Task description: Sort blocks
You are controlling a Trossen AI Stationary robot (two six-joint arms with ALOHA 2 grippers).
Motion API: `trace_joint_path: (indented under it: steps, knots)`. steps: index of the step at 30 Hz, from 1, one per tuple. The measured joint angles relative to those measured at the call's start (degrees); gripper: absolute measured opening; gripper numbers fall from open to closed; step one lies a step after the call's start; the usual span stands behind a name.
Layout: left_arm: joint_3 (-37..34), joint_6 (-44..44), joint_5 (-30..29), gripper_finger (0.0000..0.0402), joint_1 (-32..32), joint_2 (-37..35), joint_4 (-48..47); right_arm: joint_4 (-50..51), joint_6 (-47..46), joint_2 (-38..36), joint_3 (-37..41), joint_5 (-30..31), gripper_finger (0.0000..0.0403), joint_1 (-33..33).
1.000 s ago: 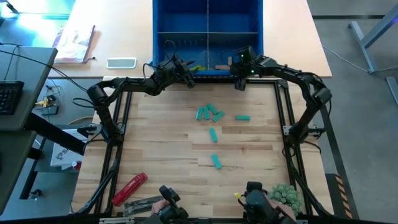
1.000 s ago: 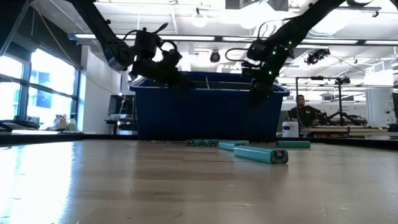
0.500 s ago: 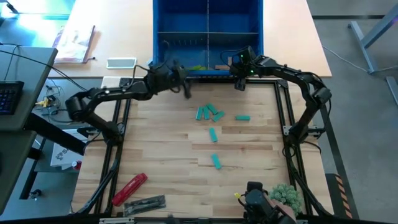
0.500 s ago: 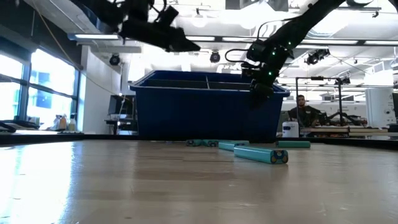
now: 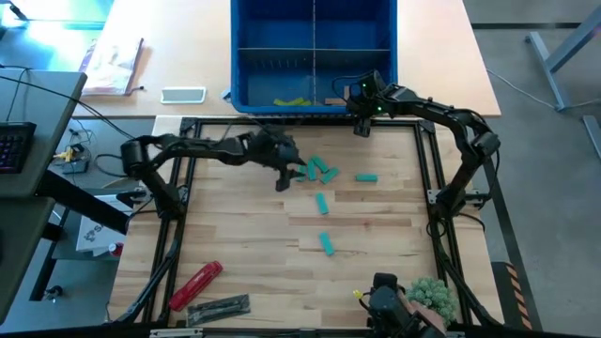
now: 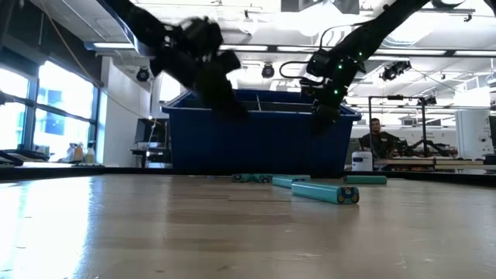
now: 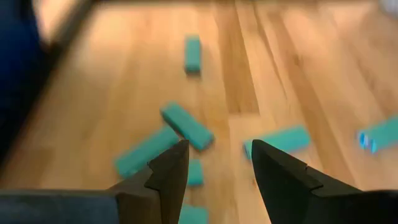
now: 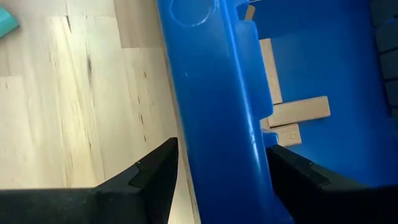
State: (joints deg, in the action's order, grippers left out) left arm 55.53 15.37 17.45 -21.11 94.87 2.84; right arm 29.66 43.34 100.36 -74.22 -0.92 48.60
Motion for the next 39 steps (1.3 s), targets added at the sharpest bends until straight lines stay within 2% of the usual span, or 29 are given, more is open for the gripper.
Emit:
trace_joint_path:
  steps: [5,7,10,12,15,20,21,23,26,36,39]
  knots:
    - [0.0,3.9,-0.1,0.0157,0.7,6.2,1.2,0.0,-1.4,0.1,0.1,2.3,0.0194,-0.6]
    - [0.0,3.4,-1.9,0.0157,0.7,8.1,1.8,0.0,-1.4,0.1,0.1,2.3,0.0194,-0.6]
    - [0.0,-7.4,-10.1,0.0157,-0.2,10.2,2.3,-0.1,-2.3,0.1,0.1,2.3,0.0194,-0.6]
    - [0.0,-14.0,-13.3,0.0157,-1.7,10.7,2.6,-0.2,-4.2,0.1,0.1,2.2,0.0194,-0.6]
    - [0.0,-20.8,-14.1,0.0161,-3.0,10.7,1.9,-0.4,-6.8,0.1,0.1,2.2,0.0194,-0.6]
    - [0.0,-28.1,-14.7,0.0184,-1.2,10.8,4.4,-0.5,-8.8,0.1,0.0,2.2,0.0194,-0.6]
    - [0.0,-30.2,-16.3,0.0191,-0.8,10.9,5.7,-0.5,-9.3,0.1,0.0,2.2,0.0194,-0.6]
    - [0.1,-36.3,-23.3,0.0203,0.5,10.9,6.6,-0.5,-10.5,0.1,0.0,2.2,0.0194,-0.6]
    - [0.1,-42.6,-30.8,0.0218,2.3,10.9,4.1,-0.5,-11.4,0.1,0.0,2.2,0.0194,-0.6]
    - [0.1,-49.9,-42.1,0.0225,8.0,11.4,2.1,-0.2,-11.5,0.1,0.1,5.2,0.0194,-0.6]
    - [0.0,-51.1,-42.9,0.0225,9.6,13.1,2.6,0.5,-11.4,0.1,0.0,5.4,0.0194,-0.6]
